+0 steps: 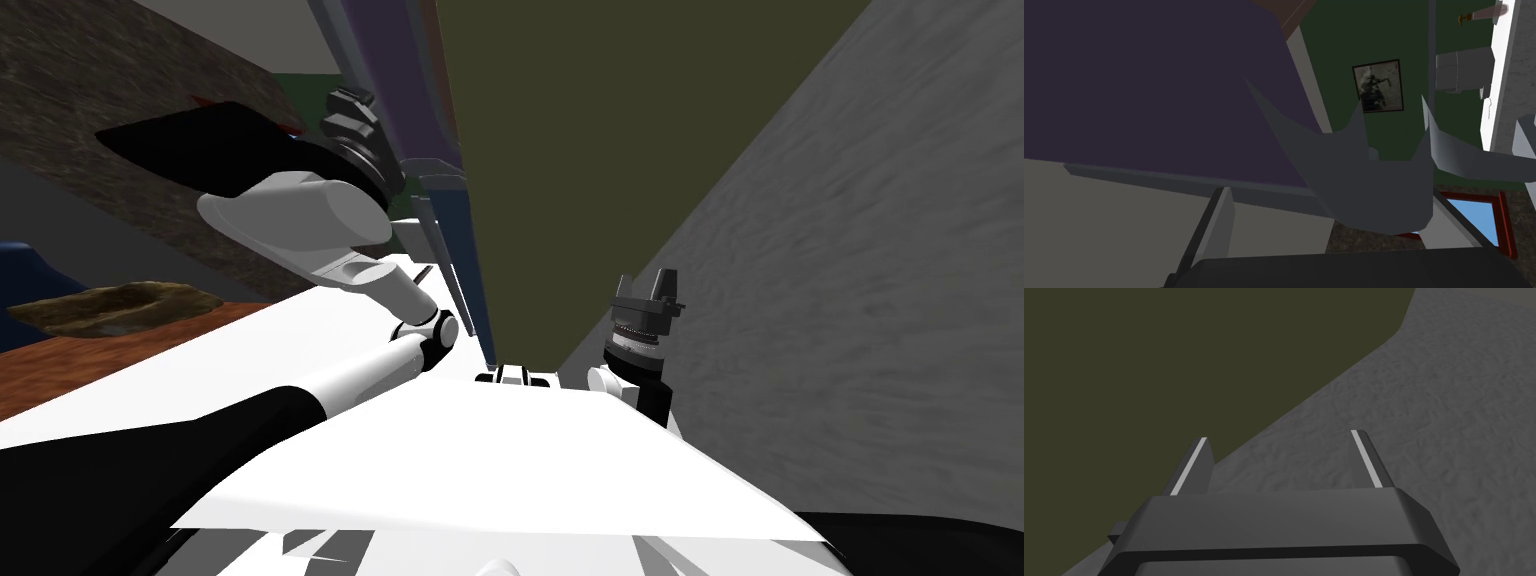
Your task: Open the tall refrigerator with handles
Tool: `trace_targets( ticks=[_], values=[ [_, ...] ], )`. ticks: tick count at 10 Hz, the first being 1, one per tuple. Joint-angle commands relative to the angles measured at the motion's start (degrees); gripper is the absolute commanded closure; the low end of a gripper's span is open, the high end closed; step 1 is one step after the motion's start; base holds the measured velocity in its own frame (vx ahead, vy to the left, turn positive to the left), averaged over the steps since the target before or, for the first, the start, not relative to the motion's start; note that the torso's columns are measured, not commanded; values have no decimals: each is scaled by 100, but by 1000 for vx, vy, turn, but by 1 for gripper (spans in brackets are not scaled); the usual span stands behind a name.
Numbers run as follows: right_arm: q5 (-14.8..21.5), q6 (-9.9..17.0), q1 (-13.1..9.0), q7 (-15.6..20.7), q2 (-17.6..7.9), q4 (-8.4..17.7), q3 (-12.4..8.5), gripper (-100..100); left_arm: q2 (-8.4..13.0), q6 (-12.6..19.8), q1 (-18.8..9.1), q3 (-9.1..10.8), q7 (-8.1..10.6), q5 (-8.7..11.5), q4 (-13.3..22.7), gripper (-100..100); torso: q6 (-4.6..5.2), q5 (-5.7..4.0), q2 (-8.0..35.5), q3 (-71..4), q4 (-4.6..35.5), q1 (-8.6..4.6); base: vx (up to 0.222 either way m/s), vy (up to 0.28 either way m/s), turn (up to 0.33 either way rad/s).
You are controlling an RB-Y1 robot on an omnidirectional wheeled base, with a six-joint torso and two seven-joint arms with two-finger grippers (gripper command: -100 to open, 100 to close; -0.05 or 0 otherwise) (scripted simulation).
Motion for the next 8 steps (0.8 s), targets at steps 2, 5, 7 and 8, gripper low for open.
trace_targets(
  ticks=[2,5,7,8],
  values=[
    [0,0,0,0,0,0,0,0,-14,406,-331,-8,-162,-21,229,-100,2,0,-9,-7,-4,1,-4,1,5],
    [0,0,0,0,0,0,0,0,-38,821,-641,-16,-318,-57,448,-100,4,2,-24,-15,-17,-1,-2,5,-1],
    [0,0,0,0,0,0,0,0,-32,1011,-782,-19,-390,-73,550,-100,-9,18,-9,2,-16,17,3,-1,0],
    [0,0,1,0,0,0,0,0,-26,1104,-851,-21,-425,-81,599,-100,-12,21,7,15,-9,25,4,1,21]
  ],
)
